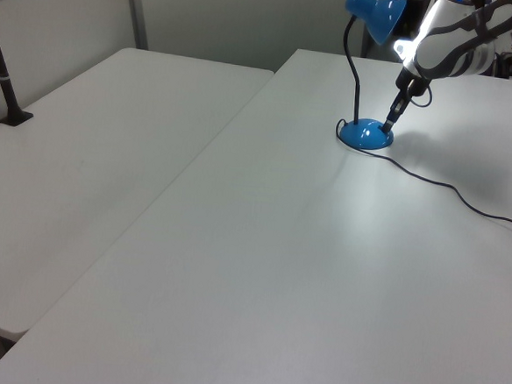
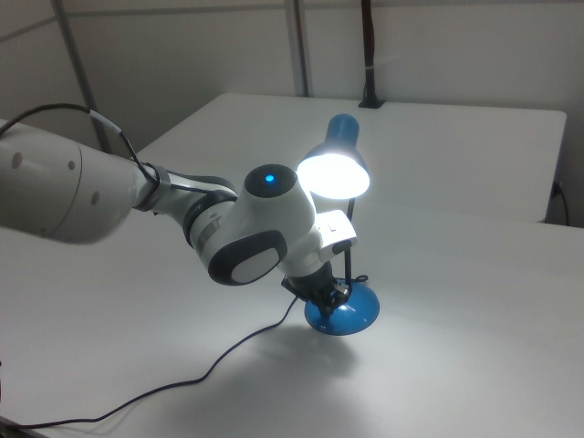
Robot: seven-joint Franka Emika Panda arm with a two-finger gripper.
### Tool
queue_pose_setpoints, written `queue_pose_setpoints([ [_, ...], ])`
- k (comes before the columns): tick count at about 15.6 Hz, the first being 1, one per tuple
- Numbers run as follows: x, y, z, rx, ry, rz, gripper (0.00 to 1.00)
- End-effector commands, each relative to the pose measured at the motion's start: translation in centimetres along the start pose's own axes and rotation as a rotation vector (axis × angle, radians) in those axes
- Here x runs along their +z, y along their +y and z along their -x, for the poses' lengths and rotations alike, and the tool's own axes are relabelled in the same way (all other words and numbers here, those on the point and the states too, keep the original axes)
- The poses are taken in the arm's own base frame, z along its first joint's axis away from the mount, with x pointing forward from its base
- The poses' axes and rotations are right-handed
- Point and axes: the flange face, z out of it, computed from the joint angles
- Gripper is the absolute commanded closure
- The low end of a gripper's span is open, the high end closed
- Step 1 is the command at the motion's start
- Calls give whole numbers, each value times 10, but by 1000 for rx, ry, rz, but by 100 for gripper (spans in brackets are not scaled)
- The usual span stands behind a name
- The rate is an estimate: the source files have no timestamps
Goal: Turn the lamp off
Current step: 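Press the switch on the lamp base with the gripper fingertips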
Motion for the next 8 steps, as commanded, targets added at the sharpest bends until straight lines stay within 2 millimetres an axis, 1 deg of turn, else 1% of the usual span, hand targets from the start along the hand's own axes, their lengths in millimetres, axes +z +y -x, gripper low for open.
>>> queue_pose_setpoints([
  [1,10,1,4,-10,-1,1,100],
  [4,17,-1,9,-19,-19,-6,100],
  [6,23,-1,19,-31,-40,-15,100],
  [8,20,-2,27,-51,-72,-42,100],
])
